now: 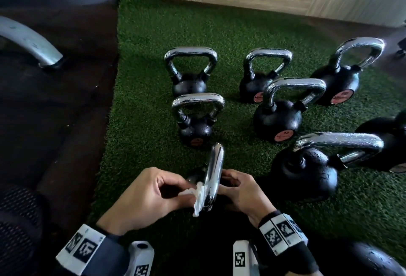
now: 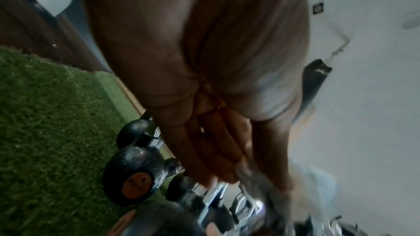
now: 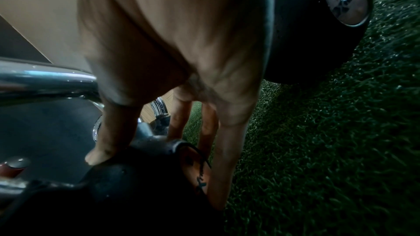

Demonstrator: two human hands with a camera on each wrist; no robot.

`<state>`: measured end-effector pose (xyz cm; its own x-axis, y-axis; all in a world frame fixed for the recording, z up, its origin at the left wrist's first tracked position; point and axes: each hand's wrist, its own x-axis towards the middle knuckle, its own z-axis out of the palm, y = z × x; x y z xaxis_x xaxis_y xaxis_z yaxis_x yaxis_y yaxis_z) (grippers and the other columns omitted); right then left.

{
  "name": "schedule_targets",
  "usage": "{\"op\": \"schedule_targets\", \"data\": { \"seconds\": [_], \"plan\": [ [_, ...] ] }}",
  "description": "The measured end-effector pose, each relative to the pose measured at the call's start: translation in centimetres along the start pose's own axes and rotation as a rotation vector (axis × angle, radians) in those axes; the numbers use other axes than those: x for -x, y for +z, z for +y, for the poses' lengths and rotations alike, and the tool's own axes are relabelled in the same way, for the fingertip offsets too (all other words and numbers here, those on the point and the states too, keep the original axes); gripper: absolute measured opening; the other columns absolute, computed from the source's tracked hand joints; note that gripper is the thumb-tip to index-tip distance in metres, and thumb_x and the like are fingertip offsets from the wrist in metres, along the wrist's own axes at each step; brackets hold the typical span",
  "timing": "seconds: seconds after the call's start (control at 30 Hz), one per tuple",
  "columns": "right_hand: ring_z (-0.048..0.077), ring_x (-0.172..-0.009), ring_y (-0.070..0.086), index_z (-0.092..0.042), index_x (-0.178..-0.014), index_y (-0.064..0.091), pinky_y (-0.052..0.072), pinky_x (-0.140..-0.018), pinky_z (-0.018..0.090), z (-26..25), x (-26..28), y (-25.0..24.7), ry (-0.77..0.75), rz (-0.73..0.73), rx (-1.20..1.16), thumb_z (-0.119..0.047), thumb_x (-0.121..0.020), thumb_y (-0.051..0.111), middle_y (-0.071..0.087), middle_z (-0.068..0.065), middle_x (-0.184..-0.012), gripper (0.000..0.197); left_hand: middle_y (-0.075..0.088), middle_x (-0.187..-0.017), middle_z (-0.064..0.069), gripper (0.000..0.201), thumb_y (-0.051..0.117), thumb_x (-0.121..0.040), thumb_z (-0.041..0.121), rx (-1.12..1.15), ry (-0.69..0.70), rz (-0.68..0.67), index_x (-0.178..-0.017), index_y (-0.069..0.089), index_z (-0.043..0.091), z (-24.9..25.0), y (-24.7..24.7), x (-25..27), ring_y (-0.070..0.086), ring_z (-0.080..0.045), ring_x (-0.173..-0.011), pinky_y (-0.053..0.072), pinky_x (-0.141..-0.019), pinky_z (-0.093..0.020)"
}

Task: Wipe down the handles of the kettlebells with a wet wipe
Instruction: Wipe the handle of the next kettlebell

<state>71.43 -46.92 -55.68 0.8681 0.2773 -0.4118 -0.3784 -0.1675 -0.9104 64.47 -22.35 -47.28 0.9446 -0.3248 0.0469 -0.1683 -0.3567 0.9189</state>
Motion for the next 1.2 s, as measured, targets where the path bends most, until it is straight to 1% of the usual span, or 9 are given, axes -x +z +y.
{"op": "schedule_targets", "data": {
  "seconds": [0.07,0.23,0.47,0.6,0.67,0.77,0.83,0.93,1.2],
  "plan": [
    [0.025,-0.098,0.076,-0.028,-0.115,0.073,0.060,-0.088,0.049,-0.2,0.2,0.2,0.005,0.010,0.004,-0.058,-0.042,0.098,0.077,0.000,-0.109,0.083,0.077,-0.095,0.023,0.022,0.079,-0.079,0.056,-0.044,0.035,0.092,-0.098,0.079,0.043,-0.5,0.6,0.9,0.073,0.003,-0.093,0.049,-0.083,-0.009],
    [0.021,-0.089,0.077,-0.029,-0.115,0.073,0.056,-0.061,0.026,-0.8,0.8,0.4,-0.006,0.037,-0.012,-0.065,-0.032,0.096,0.078,-0.001,-0.105,0.093,0.077,-0.091,0.018,0.018,0.078,-0.078,0.048,-0.033,0.061,0.197,-0.095,0.080,0.046,-2.1,2.3,2.0,0.074,-0.004,-0.085,0.053,-0.077,-0.014],
    [0.020,-0.096,0.074,-0.032,-0.119,0.072,0.053,-0.074,0.034,-2.1,1.9,0.7,0.027,0.069,0.114,-0.075,-0.032,0.089,0.077,-0.001,-0.108,0.099,0.076,-0.093,0.016,0.020,0.076,-0.085,0.049,-0.083,0.065,0.250,-0.094,0.083,0.032,-3.1,2.9,2.1,0.071,-0.009,-0.090,0.055,-0.078,-0.026],
    [0.008,-0.091,0.068,-0.036,-0.109,0.075,0.049,-0.073,0.021,-5.6,3.6,-0.3,0.049,0.217,0.686,-0.064,-0.058,0.087,0.074,-0.011,-0.101,0.059,0.073,-0.091,0.007,0.012,0.082,-0.077,0.029,-0.007,0.032,0.375,-0.089,0.083,0.030,-3.0,2.2,1.4,0.071,-0.008,-0.086,0.052,-0.079,-0.015],
    [0.004,-0.087,0.069,-0.037,-0.098,0.078,0.051,-0.074,0.017,-8.0,5.0,-0.8,-0.087,0.377,0.845,-0.046,-0.069,0.088,0.074,-0.016,-0.088,0.032,0.077,-0.092,0.003,0.015,0.080,-0.075,0.022,0.123,0.027,0.427,-0.087,0.084,0.029,-2.6,1.6,1.0,0.073,-0.008,-0.085,0.053,-0.079,-0.015],
    [-0.009,-0.072,0.065,-0.035,-0.091,0.082,0.043,-0.067,0.002,-11.4,6.9,-1.4,-0.473,0.458,0.683,-0.025,-0.076,0.086,0.072,-0.022,-0.075,0.018,0.080,-0.093,0.000,0.023,0.080,-0.071,0.015,0.330,0.061,0.472,-0.091,0.082,0.027,-1.2,1.1,0.3,0.074,-0.005,-0.085,0.055,-0.078,-0.013],
    [-0.007,-0.077,0.069,-0.033,-0.094,0.082,0.046,-0.072,0.005,-13.4,8.1,-0.8,-0.596,0.258,0.541,-0.022,-0.077,0.086,0.076,-0.020,-0.082,0.021,0.079,-0.089,-0.001,0.023,0.081,-0.070,0.012,0.407,0.092,0.475,-0.091,0.079,0.022,-0.2,0.9,-0.3,0.074,-0.004,-0.081,0.056,-0.075,-0.013],
    [0.003,-0.090,0.073,-0.026,-0.102,0.082,0.056,-0.083,0.020,-14.5,9.2,1.0,-0.648,0.045,0.459,-0.021,-0.074,0.088,0.077,-0.016,-0.097,0.030,0.077,-0.080,-0.002,0.018,0.082,-0.069,0.014,0.445,0.128,0.465,-0.085,0.076,0.022,1.1,0.8,-0.9,0.071,-0.004,-0.073,0.055,-0.070,-0.012],
    [0.000,-0.089,0.073,-0.022,-0.101,0.082,0.057,-0.080,0.017,-13.1,8.9,2.6,-0.670,0.132,0.340,-0.015,-0.074,0.088,0.078,-0.014,-0.100,0.029,0.080,-0.096,-0.008,0.024,0.081,-0.074,0.015,0.416,0.123,0.278,-0.098,0.080,0.017,3.1,0.8,-0.8,0.078,-0.019,-0.090,0.059,-0.079,-0.021]
  ]
}}
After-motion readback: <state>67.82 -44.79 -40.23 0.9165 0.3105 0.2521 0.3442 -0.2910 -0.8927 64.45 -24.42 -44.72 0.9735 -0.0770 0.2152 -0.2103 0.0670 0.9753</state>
